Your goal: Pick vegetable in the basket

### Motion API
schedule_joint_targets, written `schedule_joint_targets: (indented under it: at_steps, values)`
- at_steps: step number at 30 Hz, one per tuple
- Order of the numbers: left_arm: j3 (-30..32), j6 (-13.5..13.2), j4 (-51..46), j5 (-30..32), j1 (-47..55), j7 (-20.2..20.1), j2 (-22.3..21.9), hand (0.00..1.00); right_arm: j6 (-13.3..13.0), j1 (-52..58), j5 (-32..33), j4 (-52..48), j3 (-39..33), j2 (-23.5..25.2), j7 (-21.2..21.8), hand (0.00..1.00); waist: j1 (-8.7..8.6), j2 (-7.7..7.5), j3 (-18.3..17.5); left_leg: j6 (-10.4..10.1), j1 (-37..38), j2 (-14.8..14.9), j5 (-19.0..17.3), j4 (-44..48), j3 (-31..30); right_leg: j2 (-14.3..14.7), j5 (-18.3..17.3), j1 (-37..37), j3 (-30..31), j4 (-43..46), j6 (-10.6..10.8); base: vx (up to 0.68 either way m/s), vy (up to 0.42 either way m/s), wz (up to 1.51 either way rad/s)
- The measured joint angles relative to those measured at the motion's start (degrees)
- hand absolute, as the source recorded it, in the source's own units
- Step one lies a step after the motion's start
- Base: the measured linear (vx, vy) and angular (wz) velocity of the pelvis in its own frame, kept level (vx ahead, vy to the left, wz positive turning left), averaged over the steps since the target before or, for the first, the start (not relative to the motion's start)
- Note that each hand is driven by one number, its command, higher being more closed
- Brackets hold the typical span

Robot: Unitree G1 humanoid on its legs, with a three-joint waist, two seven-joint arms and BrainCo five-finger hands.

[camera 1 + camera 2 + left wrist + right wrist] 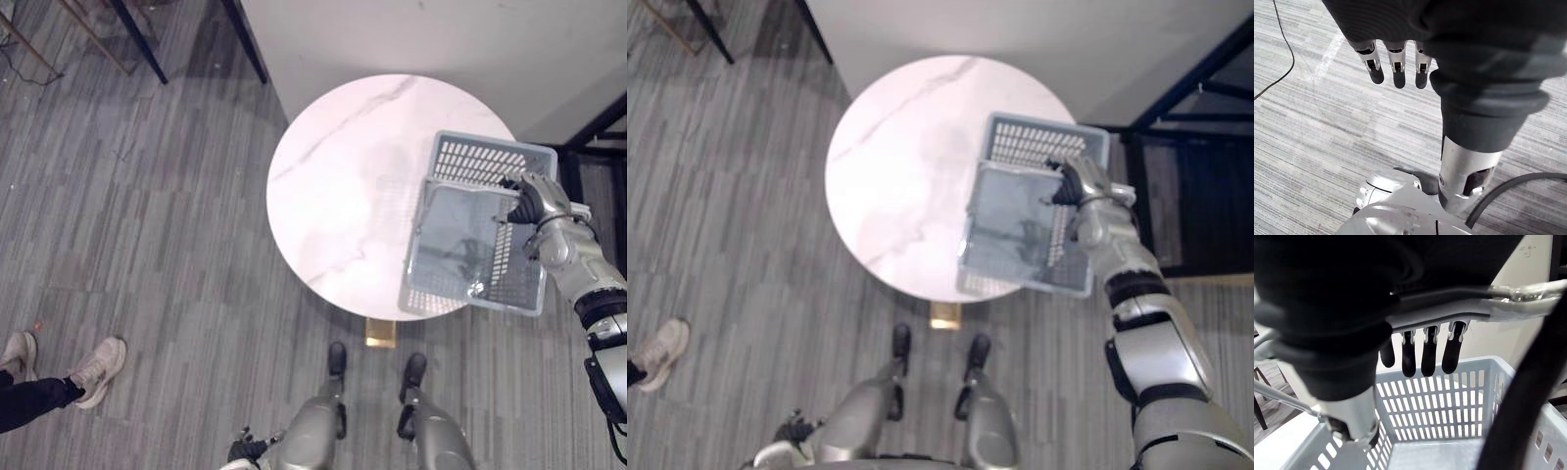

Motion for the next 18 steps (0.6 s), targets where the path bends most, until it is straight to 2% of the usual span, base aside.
schedule_joint_targets:
  at_steps: [13,18]
  values:
    - [0.0,-0.5,0.0,0.1,0.0,0.0,0.1,0.00,0.9,-0.1,-0.2,0.2,0.9,0.0,1.6,1.00,0.41,-0.52,0.2,-0.1,0.7,0.2,0.1,0.0,0.9,0.1,0.0,0.3,0.7,0.3,0.0,0.01,0.002,-0.03]
    - [0.0,-0.5,-0.1,0.6,-0.1,0.0,0.3,0.00,-1.9,2.8,-1.2,0.0,1.1,0.0,2.9,1.00,0.63,-1.02,-0.1,-0.1,2.3,0.3,0.0,0.0,1.5,0.2,0.0,1.4,1.4,0.6,0.0,0.01,0.005,-0.05]
